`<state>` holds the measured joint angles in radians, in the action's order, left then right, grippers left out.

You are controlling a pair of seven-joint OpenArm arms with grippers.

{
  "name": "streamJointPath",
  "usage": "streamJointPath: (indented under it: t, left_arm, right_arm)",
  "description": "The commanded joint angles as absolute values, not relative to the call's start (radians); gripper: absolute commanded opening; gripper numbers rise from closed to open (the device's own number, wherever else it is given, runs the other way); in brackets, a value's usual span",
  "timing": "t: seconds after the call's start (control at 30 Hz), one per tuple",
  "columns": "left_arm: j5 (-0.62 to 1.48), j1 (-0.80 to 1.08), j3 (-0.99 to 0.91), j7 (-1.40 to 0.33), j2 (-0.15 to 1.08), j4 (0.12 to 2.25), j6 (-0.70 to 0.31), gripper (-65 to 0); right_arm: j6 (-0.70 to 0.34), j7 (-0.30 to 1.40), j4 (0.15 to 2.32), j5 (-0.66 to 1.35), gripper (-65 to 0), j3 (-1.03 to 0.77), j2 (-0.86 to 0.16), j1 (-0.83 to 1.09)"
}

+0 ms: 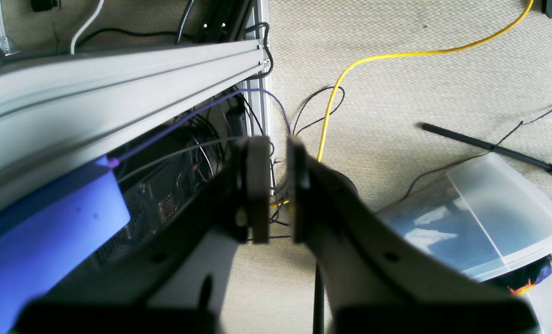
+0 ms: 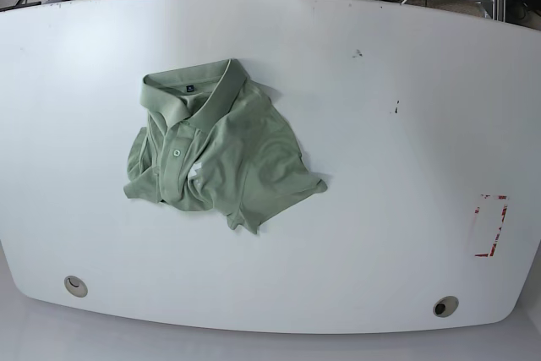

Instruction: Layout the t-shirt on the table in an organized manner, then fold the t-shirt properly

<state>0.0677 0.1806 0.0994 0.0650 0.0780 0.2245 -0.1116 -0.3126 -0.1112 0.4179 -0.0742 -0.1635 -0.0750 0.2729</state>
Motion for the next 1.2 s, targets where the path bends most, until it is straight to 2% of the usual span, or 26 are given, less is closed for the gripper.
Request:
streamJointPath:
  t: [0.0, 1.17]
  left_arm:
    - [0.067, 0.186, 0.099, 0.064, 0.083, 0.229, -0.111, -36.7]
    - [0.067, 0.188, 0.099, 0.068, 0.079, 0.229, -0.113, -37.1]
  right_arm:
    - [-0.312, -0.120, 0.421, -0.067, -59.0, -0.163, -0.081, 0.279]
    - [-0.315, -0.114, 0.421, -0.073, -58.8, -0.165, -0.070, 0.251]
